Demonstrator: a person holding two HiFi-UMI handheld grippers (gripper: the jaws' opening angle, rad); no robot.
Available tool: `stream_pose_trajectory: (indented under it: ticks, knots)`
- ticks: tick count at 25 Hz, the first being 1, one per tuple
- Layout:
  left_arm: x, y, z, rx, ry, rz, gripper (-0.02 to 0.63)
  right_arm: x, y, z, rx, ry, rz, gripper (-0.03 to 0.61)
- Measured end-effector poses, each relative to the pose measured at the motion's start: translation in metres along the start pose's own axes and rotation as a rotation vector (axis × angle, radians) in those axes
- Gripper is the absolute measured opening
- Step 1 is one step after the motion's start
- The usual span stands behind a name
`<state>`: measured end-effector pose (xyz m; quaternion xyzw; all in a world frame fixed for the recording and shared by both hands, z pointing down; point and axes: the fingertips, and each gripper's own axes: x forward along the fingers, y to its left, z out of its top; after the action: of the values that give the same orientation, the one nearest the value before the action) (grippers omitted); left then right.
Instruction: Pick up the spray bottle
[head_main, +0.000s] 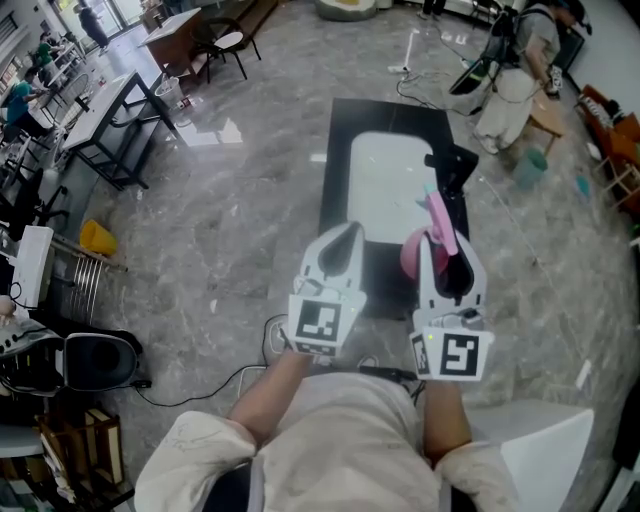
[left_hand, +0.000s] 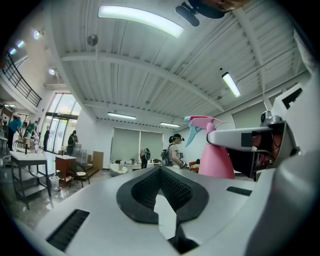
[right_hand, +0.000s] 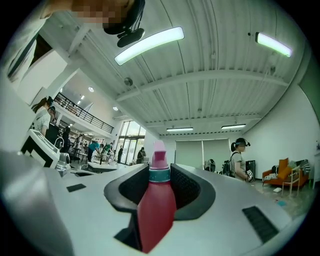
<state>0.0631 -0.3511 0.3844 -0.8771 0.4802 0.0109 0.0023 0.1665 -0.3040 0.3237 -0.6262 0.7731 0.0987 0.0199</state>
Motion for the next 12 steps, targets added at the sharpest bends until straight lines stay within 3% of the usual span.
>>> stream_pose_trajectory:
  ticks: [12]
  knots:
    - [0.0021, -0.0021, 0.0036, 0.01, -0.008, -0.002, 0.002, 0.0014, -0.004, -0.0042, -0.002, 0.009, -0.006, 0.139]
